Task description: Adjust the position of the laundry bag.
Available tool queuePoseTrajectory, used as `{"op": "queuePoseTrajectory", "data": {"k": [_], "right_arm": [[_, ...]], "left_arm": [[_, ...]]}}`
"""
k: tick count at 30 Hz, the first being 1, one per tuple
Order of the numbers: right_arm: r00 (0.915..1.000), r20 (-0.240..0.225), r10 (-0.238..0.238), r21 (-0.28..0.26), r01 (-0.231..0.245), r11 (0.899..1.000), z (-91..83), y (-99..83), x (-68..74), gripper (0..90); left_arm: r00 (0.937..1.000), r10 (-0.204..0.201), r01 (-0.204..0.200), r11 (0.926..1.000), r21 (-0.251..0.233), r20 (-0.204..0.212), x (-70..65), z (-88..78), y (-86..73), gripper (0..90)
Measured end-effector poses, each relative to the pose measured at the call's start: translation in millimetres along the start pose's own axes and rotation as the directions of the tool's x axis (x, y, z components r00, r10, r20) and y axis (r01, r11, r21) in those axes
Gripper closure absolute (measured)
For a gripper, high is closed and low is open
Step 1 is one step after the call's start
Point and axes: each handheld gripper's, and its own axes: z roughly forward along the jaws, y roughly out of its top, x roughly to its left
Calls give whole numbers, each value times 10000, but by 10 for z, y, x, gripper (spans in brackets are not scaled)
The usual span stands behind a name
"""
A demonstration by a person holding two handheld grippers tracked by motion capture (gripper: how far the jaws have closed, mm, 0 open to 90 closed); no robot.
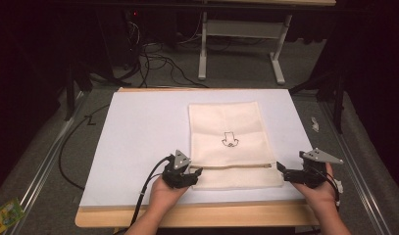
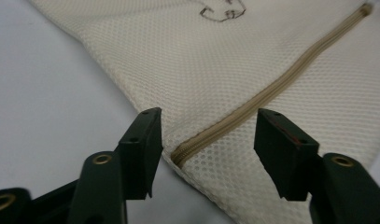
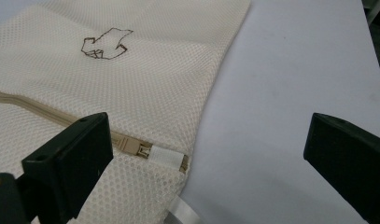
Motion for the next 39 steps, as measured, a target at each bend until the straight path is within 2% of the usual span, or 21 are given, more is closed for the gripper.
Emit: {"op": "queuePoseTrajectory", "data": {"k": [1,4,5,7,8,9,12,18,21,27,33,34,35,36,37,38,39], "right_arm": [[10000,-45,9,-8,-9,10000,-3,-4,-2,21],[10000,-48,21,0,-21,10000,0,-5,1,29],[10000,-38,52,69,-52,10000,5,-8,7,33],[10000,-61,38,87,-37,10000,15,-11,13,39],[10000,-61,38,87,-37,10000,15,-11,13,39],[10000,-87,34,110,-33,9999,19,-13,15,47],[9999,-153,9,123,-7,9999,14,-14,33,68],[9995,-309,-98,40,100,9999,1,-14,63,110],[9993,-364,-62,20,62,10000,-6,-15,68,122],[9983,-587,38,7,-37,10000,-18,-29,78,157],[9967,-814,-65,59,70,10000,2,-22,136,189],[9962,-868,-113,78,120,9999,3,-20,147,215],[9946,-1029,-124,142,139,9998,5,-23,209,325],[9946,-1029,-124,142,139,9998,5,-23,209,325],[9924,-1202,-248,151,268,9995,18,-25,274,478],[9924,-1202,-248,151,268,9995,18,-25,274,478],[9911,-1314,-212,232,245,9994,41,-24,303,525]], "left_arm": [[9999,37,-35,9999,146,-138,-6,38,7,481],[9995,-18,29,9994,333,-319,-19,106,8,509],[9993,34,-21,9993,370,-361,-15,98,8,624],[9994,55,-43,9993,377,-327,-3,85,-4,750],[9994,55,-43,9993,377,-327,-3,85,-4,791],[9994,84,-72,9993,371,-328,5,78,-8,791],[9996,209,-201,9989,431,-191,26,48,-14,865],[9988,465,-456,9970,619,-131,46,-29,-34,874],[9980,597,-581,9955,749,-191,101,-100,-71,873],[9968,750,-714,9904,1185,-259,212,-338,-189,872],[9973,635,-597,9936,964,-363,256,-369,-241,837],[9974,623,-588,9943,893,-367,261,-371,-240,817],[9979,541,-512,9958,755,-359,269,-377,-237,755],[9982,430,-403,9971,648,-419,279,-386,-231,755],[9984,180,-154,9987,487,-532,307,-400,-224,684],[9984,180,-154,9987,487,-532,307,-400,-224,667],[9984,123,-98,9988,472,-547,321,-407,-223,667]]}}
